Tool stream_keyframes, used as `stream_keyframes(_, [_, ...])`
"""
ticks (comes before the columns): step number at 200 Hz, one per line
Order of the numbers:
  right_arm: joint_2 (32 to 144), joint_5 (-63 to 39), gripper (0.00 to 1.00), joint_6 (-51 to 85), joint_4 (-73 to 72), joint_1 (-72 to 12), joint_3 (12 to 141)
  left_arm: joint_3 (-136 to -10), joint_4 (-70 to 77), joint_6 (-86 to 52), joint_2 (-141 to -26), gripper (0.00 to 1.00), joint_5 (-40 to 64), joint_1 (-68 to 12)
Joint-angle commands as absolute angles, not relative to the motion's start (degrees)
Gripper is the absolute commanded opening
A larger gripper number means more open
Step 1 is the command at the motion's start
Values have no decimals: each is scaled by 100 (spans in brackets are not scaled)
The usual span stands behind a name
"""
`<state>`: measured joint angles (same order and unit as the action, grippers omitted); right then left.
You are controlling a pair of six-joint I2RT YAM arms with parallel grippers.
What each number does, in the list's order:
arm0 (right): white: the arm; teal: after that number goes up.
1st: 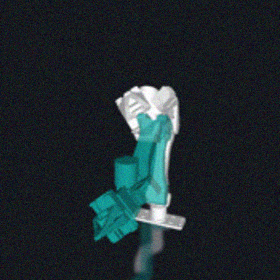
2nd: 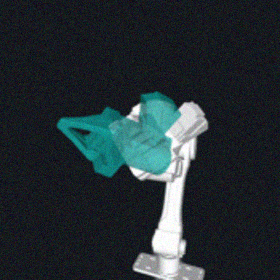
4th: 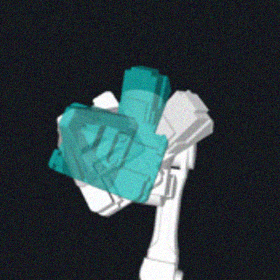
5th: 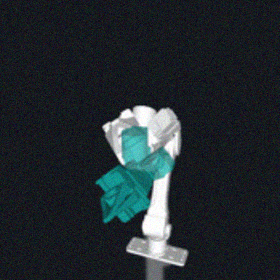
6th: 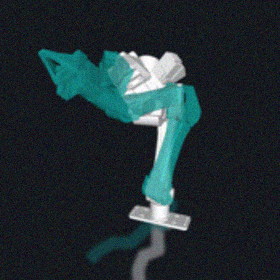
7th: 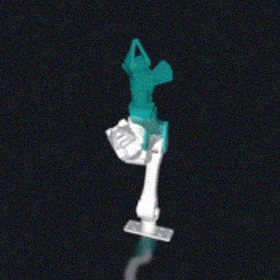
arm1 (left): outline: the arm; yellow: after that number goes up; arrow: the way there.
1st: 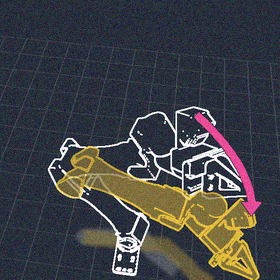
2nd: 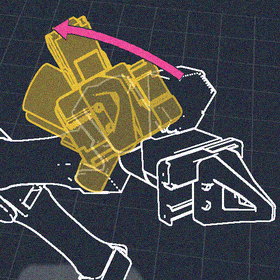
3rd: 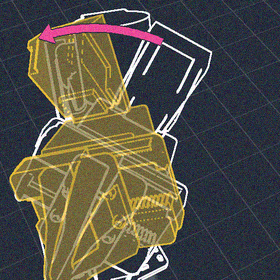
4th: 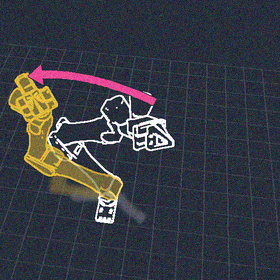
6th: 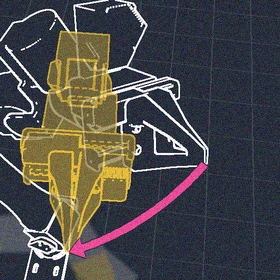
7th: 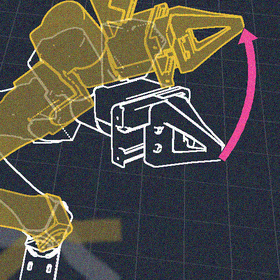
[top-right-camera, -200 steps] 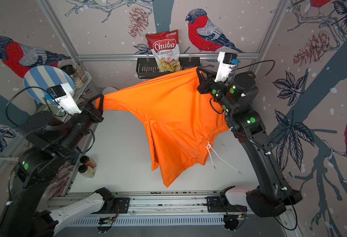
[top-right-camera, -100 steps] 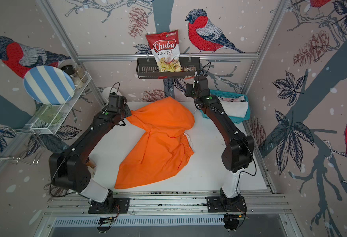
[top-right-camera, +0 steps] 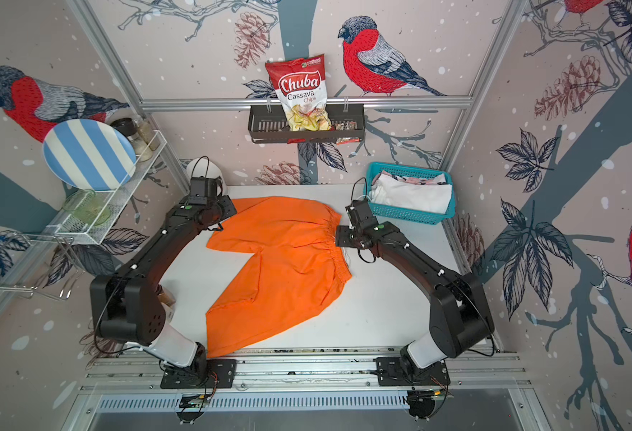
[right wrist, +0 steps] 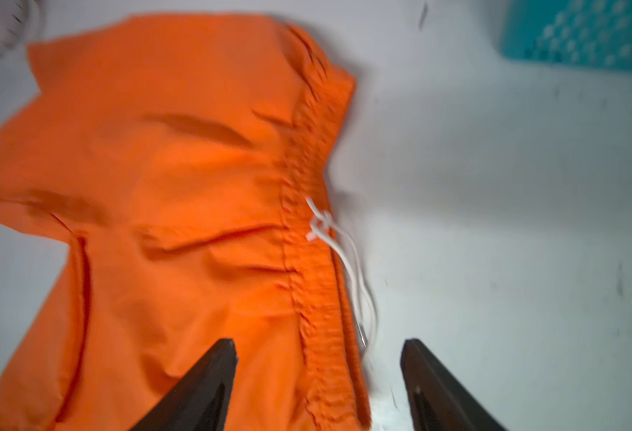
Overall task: Roll up the shorts
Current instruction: Flatten out the shorts at the center of the board, then fold the shorts at the center of the board.
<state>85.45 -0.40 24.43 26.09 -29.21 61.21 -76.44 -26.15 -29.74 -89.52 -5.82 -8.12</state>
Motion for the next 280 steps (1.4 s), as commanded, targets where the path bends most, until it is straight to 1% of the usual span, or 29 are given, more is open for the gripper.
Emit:
stream_keyframes(1, [8310, -620, 76, 2791, 2068, -2903, 5261, -7235, -2763, -3005, -8559, 59, -223, -1217])
stream_keyframes(9, [8307, -868, 76, 2864, 1806, -2906, 4895, -6976, -2760, -3080, -8379, 59, -114, -1405])
stream_keyframes(24, [8482, -1299, 77, 2979, 1508, -2905, 4587, -6396, -2653, -3266, -7979, 58, 143, -1713])
stream_keyframes(42, [8780, -1367, 77, 3090, 1239, -2896, 4492, -5824, -2724, -3502, -7599, 58, 108, -2123])
stream_keyframes(53, [8994, -1338, 74, 3120, 1124, -2860, 4525, -5454, -2764, -3653, -7401, 58, 121, -2377])
stream_keyframes(62, [9117, -1332, 69, 3126, 947, -2812, 4509, -5180, -2764, -3802, -7258, 58, 96, -2597])
stream_keyframes(67, [9188, -1318, 65, 3141, 817, -2767, 4472, -5025, -2750, -3887, -7185, 57, 103, -2724])
stream_keyframes(74, [9273, -1365, 51, 3177, 647, -2688, 4426, -4808, -2707, -4019, -7100, 57, 98, -2890])
stream_keyframes(82, [9362, -1552, 25, 3199, 476, -2547, 4359, -4537, -2639, -4198, -7028, 57, 58, -3085])
stream_keyframes(84, [9378, -1612, 20, 3204, 435, -2502, 4337, -4474, -2615, -4258, -7006, 57, 54, -3131])
stream_keyframes(86, [9385, -1649, 17, 3209, 386, -2486, 4323, -4397, -2583, -4301, -6992, 57, 64, -3156])
stream_keyframes(92, [9389, -1805, 0, 3229, 273, -2353, 4268, -4182, -2491, -4428, -6958, 57, 113, -3287])
stream_keyframes(110, [9198, -1933, 0, 3257, 97, -1880, 4028, -3689, -2219, -4792, -6933, 56, 164, -3619])
stream_keyframes(126, [8968, -1950, 0, 3147, 184, -1461, 3927, -3513, -2006, -4915, -7064, 56, 199, -3798])
stream_keyframes(150, [8635, -1951, 0, 2925, 484, -975, 3899, -3701, -1910, -4759, -7594, 57, 89, -3850])
stream_keyframes(164, [8391, -1975, 0, 2854, 632, -776, 3803, -3929, -1884, -4549, -8029, 57, -166, -3840])
stream_keyframes(174, [8209, -1977, 0, 2818, 716, -697, 3711, -4170, -1877, -4374, -8421, 54, -348, -3800])
stream_keyframes(181, [8072, -1978, 0, 2817, 778, -671, 3640, -4359, -1847, -4243, -8714, 49, -409, -3755])
stream_keyframes(190, [7903, -1978, 0, 2834, 836, -670, 3531, -4603, -1822, -4068, -9103, 36, -446, -3658])
stream_keyframes(196, [7803, -2013, 0, 2883, 821, -683, 3445, -4778, -1815, -3956, -9346, 30, -435, -3598])
stream_keyframes(208, [7619, -2131, 0, 2999, 789, -779, 3241, -5095, -1751, -3750, -9764, 22, -393, -3469])
stream_keyframes(214, [7536, -2160, 0, 3087, 770, -862, 3155, -5250, -1739, -3656, -9951, 20, -396, -3385])
stream_keyframes(231, [7310, -2130, 0, 3380, 607, -1254, 2919, -5679, -1755, -3362, -10438, 18, -397, -3095])
stream_keyframes(259, [7205, -1967, 0, 3857, 278, -1963, 2775, -6735, -2105, -2971, -11008, 18, -522, -2635])
stream_keyframes(270, [7207, -1842, 0, 3885, 309, -2017, 2801, -6995, -2333, -2862, -10948, 20, -634, -2547])
stream_keyframes(280, [7207, -1692, 0, 3832, 395, -1962, 2834, -7115, -2525, -2776, -10730, 25, -700, -2548])
